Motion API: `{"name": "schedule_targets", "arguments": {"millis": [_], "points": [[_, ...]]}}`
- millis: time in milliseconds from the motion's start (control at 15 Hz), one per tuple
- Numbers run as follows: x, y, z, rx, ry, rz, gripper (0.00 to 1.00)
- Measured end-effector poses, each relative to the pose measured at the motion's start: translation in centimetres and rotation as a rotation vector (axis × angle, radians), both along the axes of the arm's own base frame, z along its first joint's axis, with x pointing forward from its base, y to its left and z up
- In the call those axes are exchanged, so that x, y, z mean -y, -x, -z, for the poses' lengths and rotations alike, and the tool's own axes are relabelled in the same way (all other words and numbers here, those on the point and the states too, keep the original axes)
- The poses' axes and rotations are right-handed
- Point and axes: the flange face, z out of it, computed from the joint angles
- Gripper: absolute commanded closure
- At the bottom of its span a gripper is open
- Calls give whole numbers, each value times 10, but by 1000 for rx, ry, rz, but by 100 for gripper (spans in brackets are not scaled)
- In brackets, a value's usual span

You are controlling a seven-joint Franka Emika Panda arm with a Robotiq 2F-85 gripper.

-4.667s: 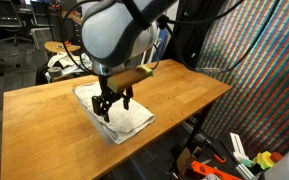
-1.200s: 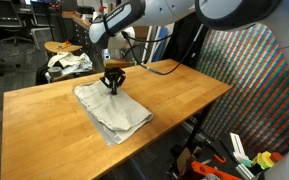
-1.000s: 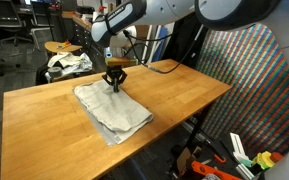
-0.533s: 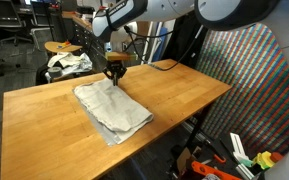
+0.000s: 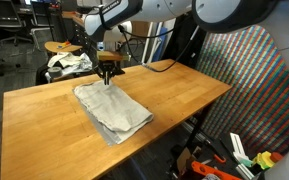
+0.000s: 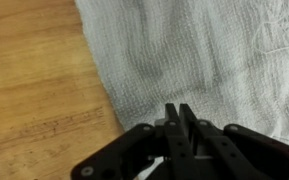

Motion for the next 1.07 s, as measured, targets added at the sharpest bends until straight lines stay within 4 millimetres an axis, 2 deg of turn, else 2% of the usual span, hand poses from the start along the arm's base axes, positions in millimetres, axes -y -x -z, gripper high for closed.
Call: {"name": "schedule_targets", "arguments": {"millis": [67,133,267,467,600,800,1067], "points": [[-1,-2,3,14,-1,9,87],[-2,-4,6,23,-1,18,63],[0,-5,12,23,0,28,60],[3,-2,8,-8,4,26,38],[9,4,-7,-52,8,14,23],[24,17,-46,-110,7,-15,2],[53,41,-101,-189,2,-46,0]]}}
